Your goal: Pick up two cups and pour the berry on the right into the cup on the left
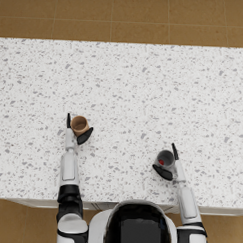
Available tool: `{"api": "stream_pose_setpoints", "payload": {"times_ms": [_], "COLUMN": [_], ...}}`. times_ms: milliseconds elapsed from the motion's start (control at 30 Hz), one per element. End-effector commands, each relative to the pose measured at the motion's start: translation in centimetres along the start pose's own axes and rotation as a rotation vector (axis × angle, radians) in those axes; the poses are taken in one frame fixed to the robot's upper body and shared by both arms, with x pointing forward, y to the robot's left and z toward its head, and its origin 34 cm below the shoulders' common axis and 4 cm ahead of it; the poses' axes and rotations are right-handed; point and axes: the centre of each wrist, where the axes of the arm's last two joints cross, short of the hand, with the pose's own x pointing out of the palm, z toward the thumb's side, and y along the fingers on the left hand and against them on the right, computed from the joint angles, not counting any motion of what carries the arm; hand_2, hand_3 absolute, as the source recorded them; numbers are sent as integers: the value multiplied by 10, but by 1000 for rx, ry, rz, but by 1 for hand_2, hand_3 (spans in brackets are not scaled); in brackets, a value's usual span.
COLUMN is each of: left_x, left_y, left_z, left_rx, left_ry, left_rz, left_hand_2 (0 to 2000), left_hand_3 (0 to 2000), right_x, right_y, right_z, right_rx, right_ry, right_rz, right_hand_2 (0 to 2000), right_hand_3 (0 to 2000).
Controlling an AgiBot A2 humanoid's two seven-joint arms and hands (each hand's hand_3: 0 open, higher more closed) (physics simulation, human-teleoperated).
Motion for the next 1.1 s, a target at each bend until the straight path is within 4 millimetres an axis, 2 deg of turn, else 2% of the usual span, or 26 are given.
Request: {"api": "stream_pose_setpoints", "payload": {"times_ms": [33, 67, 133, 167, 200, 267, 433, 533, 600, 700, 933, 1100], "left_x": [0, 0, 0, -1, -2, -1, 11, 28, 41, 61, 88, 93], "left_y": [6, 7, 9, 8, 8, 7, -12, -33, -42, -51, -64, -73], "left_z": [-5, -5, -6, -6, -4, 1, 38, 72, 85, 95, 107, 103], "left_rx": [-36, -37, -49, -43, -35, -17, 162, 322, 384, 432, 492, 523], "left_ry": [-5, -7, -9, -12, -13, -4, 25, 46, 58, 68, 69, 223], "left_rz": [4, 2, 1, 5, -4, -43, -125, -173, -215, -278, -364, -350], "left_hand_2": [0, 0, 0, 1361, 2000, 2000, 2000, 2000, 2000, 2000, 2000, 2000], "left_hand_3": [0, 0, 0, 327, 653, 1280, 1280, 1280, 1280, 1280, 1280, 1280], "right_x": [-2, -1, -1, -3, -3, -5, 0, 1, -1, -7, -14, -5], "right_y": [-8, -10, -13, -9, -10, -10, -16, -28, -37, -51, -80, -95], "right_z": [-1, -3, 17, 20, 23, 25, 39, 60, 75, 98, 130, 149], "right_rx": [5, 11, -64, -76, -87, -92, -155, -231, -284, -359, -438, -466], "right_ry": [-9, -13, -17, -16, -16, -17, -29, -43, -51, -63, -87, 62], "right_rz": [-15, -14, -23, -31, 2, 38, 23, 9, -1, -26, -46, -45], "right_hand_2": [0, 0, 0, 1361, 2000, 2000, 2000, 2000, 2000, 2000, 2000, 2000], "right_hand_3": [0, 0, 0, 327, 653, 1280, 1280, 1280, 1280, 1280, 1280, 1280]}}
